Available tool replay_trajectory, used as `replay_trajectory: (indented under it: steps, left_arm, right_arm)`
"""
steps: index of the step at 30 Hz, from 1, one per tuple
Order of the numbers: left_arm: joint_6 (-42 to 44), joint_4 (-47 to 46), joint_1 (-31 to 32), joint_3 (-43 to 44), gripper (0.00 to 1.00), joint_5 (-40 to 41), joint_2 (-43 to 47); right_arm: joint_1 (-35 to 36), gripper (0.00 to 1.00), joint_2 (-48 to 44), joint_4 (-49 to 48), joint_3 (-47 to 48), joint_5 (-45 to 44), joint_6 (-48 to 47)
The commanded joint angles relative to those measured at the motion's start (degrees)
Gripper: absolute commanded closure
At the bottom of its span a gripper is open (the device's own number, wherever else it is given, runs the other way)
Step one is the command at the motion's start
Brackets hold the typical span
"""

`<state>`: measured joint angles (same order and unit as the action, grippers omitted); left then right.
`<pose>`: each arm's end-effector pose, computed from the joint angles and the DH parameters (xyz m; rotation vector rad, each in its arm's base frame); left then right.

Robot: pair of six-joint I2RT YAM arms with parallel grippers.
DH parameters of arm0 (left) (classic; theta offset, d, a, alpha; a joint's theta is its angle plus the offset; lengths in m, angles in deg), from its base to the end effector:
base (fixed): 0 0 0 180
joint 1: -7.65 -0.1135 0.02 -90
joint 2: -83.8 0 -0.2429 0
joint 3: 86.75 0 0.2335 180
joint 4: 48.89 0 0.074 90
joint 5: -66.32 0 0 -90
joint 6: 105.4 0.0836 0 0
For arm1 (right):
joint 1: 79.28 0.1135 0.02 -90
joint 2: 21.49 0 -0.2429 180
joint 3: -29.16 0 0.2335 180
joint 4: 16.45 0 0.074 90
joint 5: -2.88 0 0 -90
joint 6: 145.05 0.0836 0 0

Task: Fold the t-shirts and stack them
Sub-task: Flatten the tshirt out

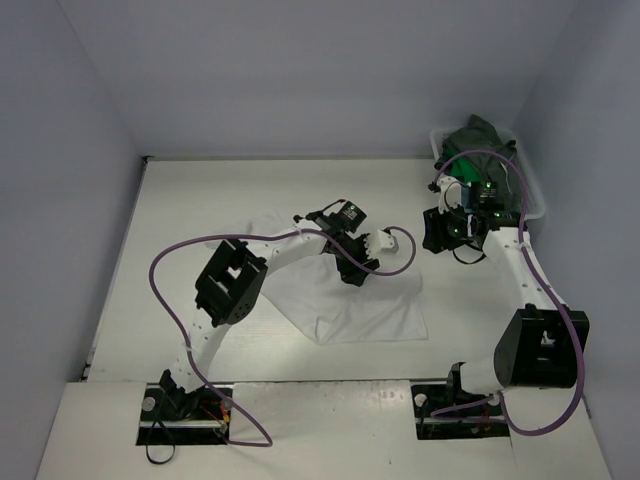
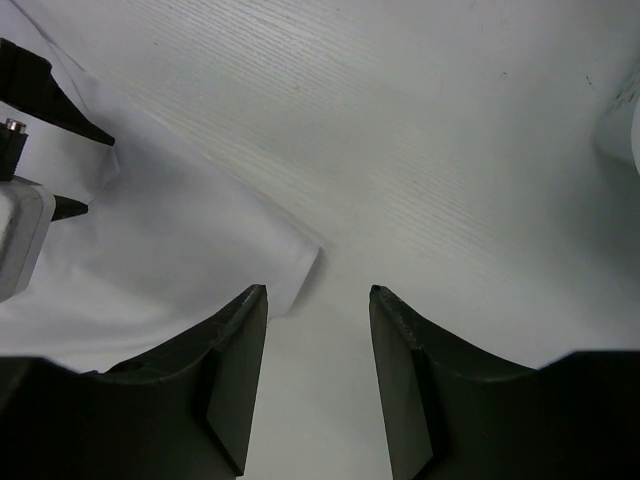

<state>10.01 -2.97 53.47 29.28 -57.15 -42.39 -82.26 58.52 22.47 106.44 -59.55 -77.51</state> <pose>0.2969 -0.3717 0.1491 1.6588 1.9180 -0.8837 0.3233 0.0219 0.2432 -0.6123 2.1320 0.3097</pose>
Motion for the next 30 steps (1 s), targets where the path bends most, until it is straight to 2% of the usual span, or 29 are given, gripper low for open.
replay_trajectory:
  steps: [1, 9, 10, 11, 15, 16, 30]
  left_arm:
    - [-0.10, -0.62, 0.67, 1.78, 0.54, -0.89, 0.86]
    - [0.08, -0.71, 0.67, 2.65, 0.55, -0.72, -0.81]
    - [-0.01, -0.70, 0.67, 2.66, 0.57, -1.06, -1.16]
    - [0.17, -0.53, 0.67, 2.74, 0.64, -1.15, -1.34]
    - [0.52, -0.18, 0.93, 3.01, 0.80, -0.98, -1.43]
    - [0.52, -0.18, 0.93, 3.09, 0.82, -0.89, -1.25]
    - [2.01, 0.26, 0.76, 2.83, 0.85, 4.03, 4.36]
  right_arm:
    - [-0.18, 0.58, -2.22, -0.83, 0.54, 1.70, -0.22]
    - [-0.27, 0.58, -2.31, -0.74, 0.28, 1.96, -0.48]
    - [-0.18, 0.58, -2.31, -0.74, 0.19, 1.96, -0.57]
    - [-0.18, 0.58, -2.31, -0.65, 0.19, 1.96, -0.57]
    - [-0.18, 0.58, -2.05, -0.65, 0.19, 2.05, -0.74]
    - [-0.18, 0.58, -1.96, -0.74, 0.19, 2.05, -0.75]
    - [0.61, 0.56, -1.26, -0.22, -0.95, 2.40, -2.06]
